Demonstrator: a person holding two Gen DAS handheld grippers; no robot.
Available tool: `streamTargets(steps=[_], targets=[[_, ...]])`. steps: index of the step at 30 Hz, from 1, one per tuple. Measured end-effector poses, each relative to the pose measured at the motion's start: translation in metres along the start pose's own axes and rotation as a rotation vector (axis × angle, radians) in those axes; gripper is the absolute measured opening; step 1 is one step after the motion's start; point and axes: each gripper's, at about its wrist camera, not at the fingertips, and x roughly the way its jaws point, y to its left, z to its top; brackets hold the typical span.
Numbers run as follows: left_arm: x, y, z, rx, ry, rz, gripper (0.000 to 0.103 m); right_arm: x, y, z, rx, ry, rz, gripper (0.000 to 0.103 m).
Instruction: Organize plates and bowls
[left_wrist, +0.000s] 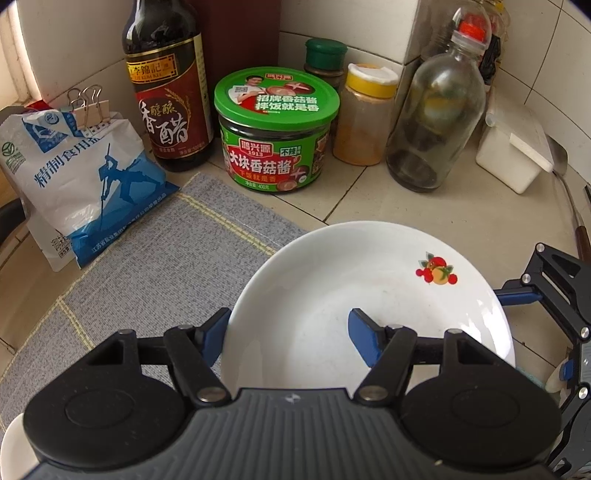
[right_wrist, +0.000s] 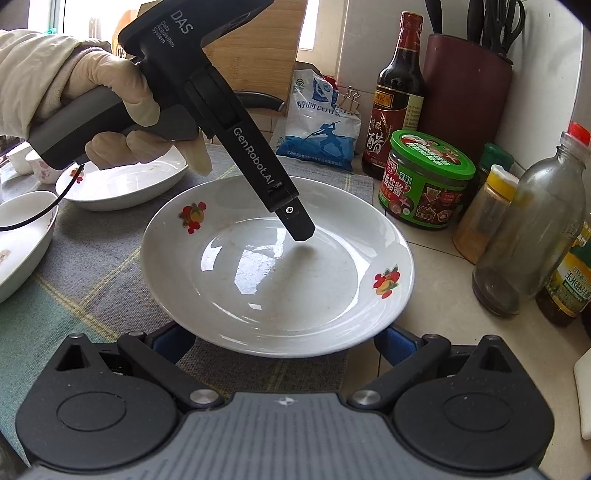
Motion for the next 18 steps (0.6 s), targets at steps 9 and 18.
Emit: streamTargets(steps=[9,18], targets=[[0.004,0.002,0.001,0.003,-0.008,0.006,0.068,0.004,-0.002,0.0,0.004,0.007,-0.01,0.103],[-0.02,-0.005,-0.005,0.023,-0.067,0.038,0.08,-0.004,0.001,0.0,0.037,0.012,-0.008,0.103]])
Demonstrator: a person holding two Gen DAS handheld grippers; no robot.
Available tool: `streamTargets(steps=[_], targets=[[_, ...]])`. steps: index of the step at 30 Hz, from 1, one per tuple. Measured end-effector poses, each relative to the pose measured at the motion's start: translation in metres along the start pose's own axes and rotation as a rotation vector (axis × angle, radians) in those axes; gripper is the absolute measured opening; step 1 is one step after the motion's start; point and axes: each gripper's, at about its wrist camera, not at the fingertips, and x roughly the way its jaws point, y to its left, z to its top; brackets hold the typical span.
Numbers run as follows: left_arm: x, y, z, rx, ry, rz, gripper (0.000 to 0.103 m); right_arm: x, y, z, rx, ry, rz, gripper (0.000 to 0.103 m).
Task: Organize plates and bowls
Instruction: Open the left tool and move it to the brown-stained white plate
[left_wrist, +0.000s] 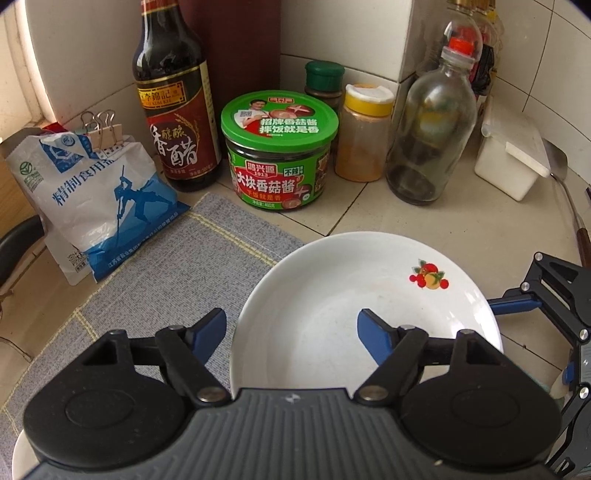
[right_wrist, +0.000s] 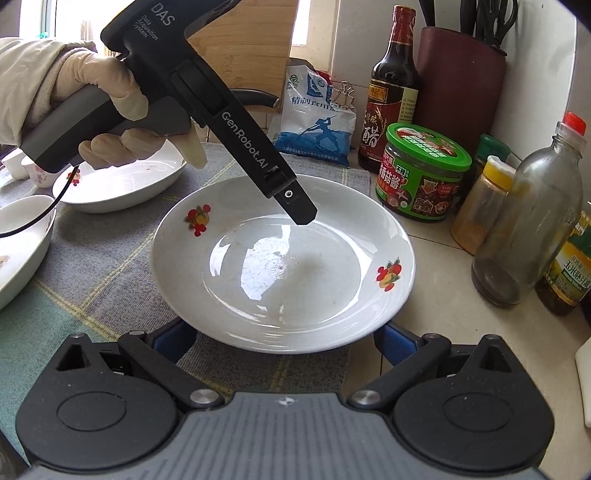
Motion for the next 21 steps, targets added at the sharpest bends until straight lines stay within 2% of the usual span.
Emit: streamTargets(steps=[8,16,21], targets=[[-0.065,-0.004,-0.021,-0.024,-0.087,0.027,0.089,-0.028,0.021,0.001,0.038,-0.026,-0.023,0.103],[-0.14,-0.005,-0.067,-0.081,-0.177,0.149,0.092,-0.049,0.064,0.003,0.008,-0.066,0.003,0.103],[-0.173,-0.006,-0.108,-0.131,-0.187,0.218,0.094,-0.054,0.09,0.003,-0.016,-0.062,0.021,0.103]])
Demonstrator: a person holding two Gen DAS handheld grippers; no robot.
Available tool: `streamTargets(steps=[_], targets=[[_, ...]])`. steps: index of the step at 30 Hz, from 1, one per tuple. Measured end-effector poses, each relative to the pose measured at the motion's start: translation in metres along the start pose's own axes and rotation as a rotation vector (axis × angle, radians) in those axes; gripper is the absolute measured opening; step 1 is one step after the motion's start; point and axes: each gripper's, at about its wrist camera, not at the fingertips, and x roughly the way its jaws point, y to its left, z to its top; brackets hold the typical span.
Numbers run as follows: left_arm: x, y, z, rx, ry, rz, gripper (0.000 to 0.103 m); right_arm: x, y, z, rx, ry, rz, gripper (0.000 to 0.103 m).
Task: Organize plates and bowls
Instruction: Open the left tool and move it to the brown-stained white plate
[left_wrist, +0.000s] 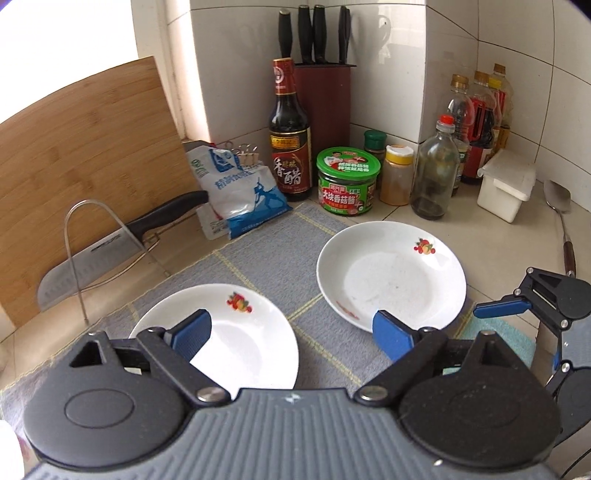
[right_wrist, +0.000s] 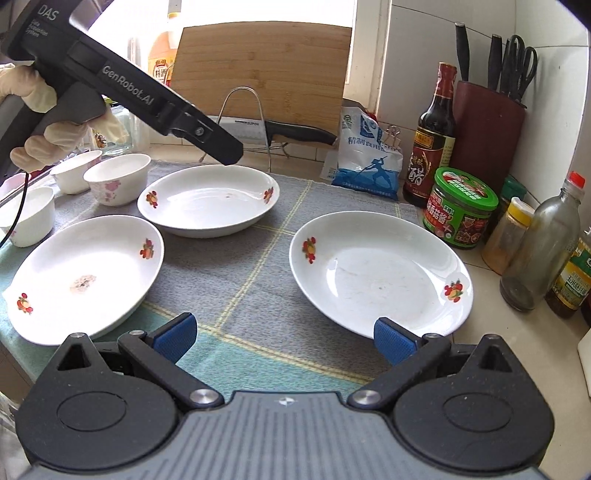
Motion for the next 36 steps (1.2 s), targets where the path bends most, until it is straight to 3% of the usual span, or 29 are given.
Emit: streamTargets(steps=[9,13,23,36], targets=[[-0.044,0.022,-0.065,-0.166,0.011,0.073,0.094,-0.005,0.043,-0.002,0.007,0.014,0.01,0.103],[-0.053,0.031,-0.09,-0.209,0.037,0.06,0.094,-0.005,0.062,-0.004,-0.012,0.031,0.024,0.103],[-0.066,0.049,-0.124,-0.21,0.087,0.07,0.094,0.003,0.111,-0.023,-0.049,0.088,0.081,0.103],[-0.056,0.065,-0.131,-0.175,0.153,0.064,0.094,0.028,0.143,-0.023,-0.095,0.078,0.179,0.103]])
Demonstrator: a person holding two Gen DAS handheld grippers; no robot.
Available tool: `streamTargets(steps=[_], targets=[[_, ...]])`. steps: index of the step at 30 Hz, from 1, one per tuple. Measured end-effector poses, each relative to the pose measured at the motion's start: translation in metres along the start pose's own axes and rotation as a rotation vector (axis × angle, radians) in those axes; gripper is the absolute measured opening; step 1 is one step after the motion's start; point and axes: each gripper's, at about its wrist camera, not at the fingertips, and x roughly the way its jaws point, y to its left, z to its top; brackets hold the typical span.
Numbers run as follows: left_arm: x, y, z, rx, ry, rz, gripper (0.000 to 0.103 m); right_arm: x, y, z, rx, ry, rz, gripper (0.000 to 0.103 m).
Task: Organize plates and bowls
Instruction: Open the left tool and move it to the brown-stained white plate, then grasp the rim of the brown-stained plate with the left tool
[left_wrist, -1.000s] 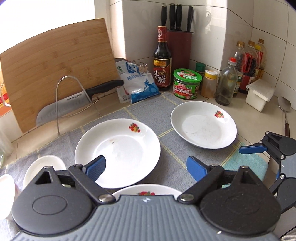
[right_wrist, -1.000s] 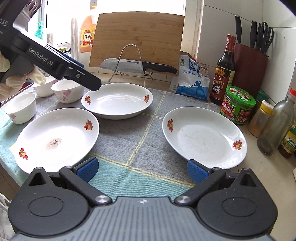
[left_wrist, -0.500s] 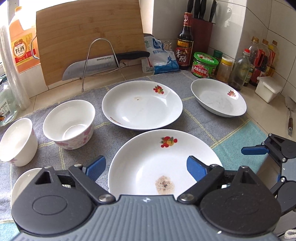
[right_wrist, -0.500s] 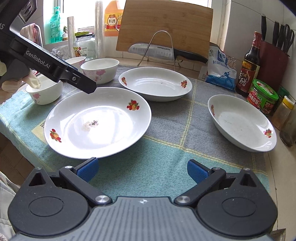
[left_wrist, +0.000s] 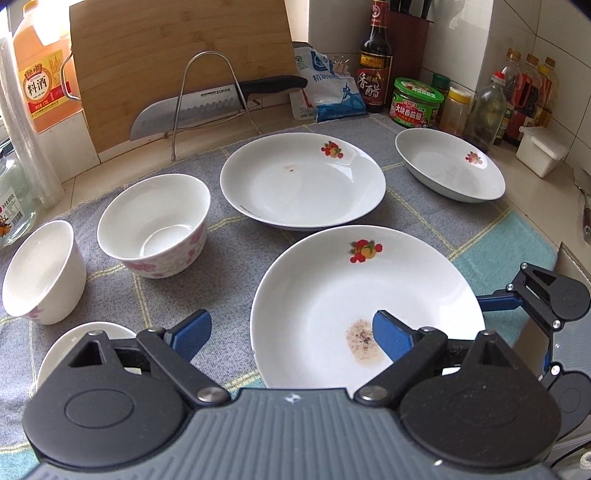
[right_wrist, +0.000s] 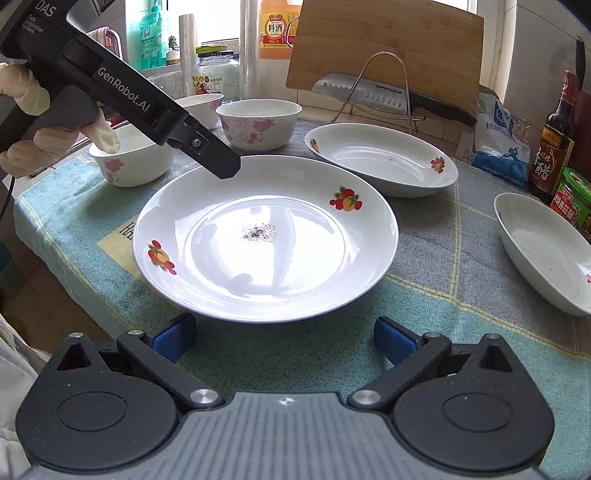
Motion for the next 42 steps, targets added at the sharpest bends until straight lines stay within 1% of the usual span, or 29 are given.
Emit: streamTargets(steps=[3,6,9,14,17,19,20,21,22,26,27,29,34,42], targets=[[0.005,0.001,0.002,0.01,0.02,-0.006,0.094,0.001,-0.001,-0.002,-0.013,-0.022,0.015,0.103],[0.012,0.002,0.006,0.02,0.04,-0.015,0.094,0.002,-0.001,-0.001,-0.028,-0.026,0.031,0.103],[0.02,0.0,0.011,0.037,0.056,-0.012,0.094,0.004,-0.002,-0.002,-0.046,-0.056,0.053,0.103],[0.033,-0.001,0.019,0.064,0.079,-0.025,0.093,0.007,-0.004,-0.003,-0.052,-0.089,0.062,0.103],[0.043,0.001,0.023,0.056,0.106,-0.04,0.091,0.006,-0.006,-0.008,-0.064,-0.126,0.079,0.103],[0.048,0.003,0.025,0.049,0.12,-0.053,0.087,0.006,-0.007,-0.011,-0.065,-0.15,0.081,0.103],[0.051,0.004,0.026,0.046,0.131,-0.06,0.083,0.006,-0.007,-0.012,-0.064,-0.155,0.08,0.103],[0.053,0.004,0.027,0.043,0.141,-0.069,0.079,0.006,-0.007,-0.011,-0.063,-0.153,0.078,0.103],[0.056,0.005,0.028,0.039,0.155,-0.075,0.077,0.006,-0.007,-0.011,-0.063,-0.15,0.077,0.103],[0.062,0.006,0.031,0.05,0.188,-0.095,0.076,0.006,-0.006,-0.009,-0.067,-0.139,0.075,0.103],[0.063,0.005,0.031,0.058,0.194,-0.094,0.072,0.006,-0.006,-0.009,-0.068,-0.138,0.074,0.103],[0.064,0.004,0.033,0.062,0.204,-0.106,0.068,0.006,-0.006,-0.009,-0.069,-0.134,0.075,0.103],[0.066,0.003,0.037,0.08,0.221,-0.109,0.068,0.005,-0.003,-0.006,-0.102,-0.129,0.069,0.103],[0.068,0.004,0.039,0.088,0.231,-0.116,0.068,0.005,-0.004,-0.004,-0.094,-0.116,0.081,0.103]])
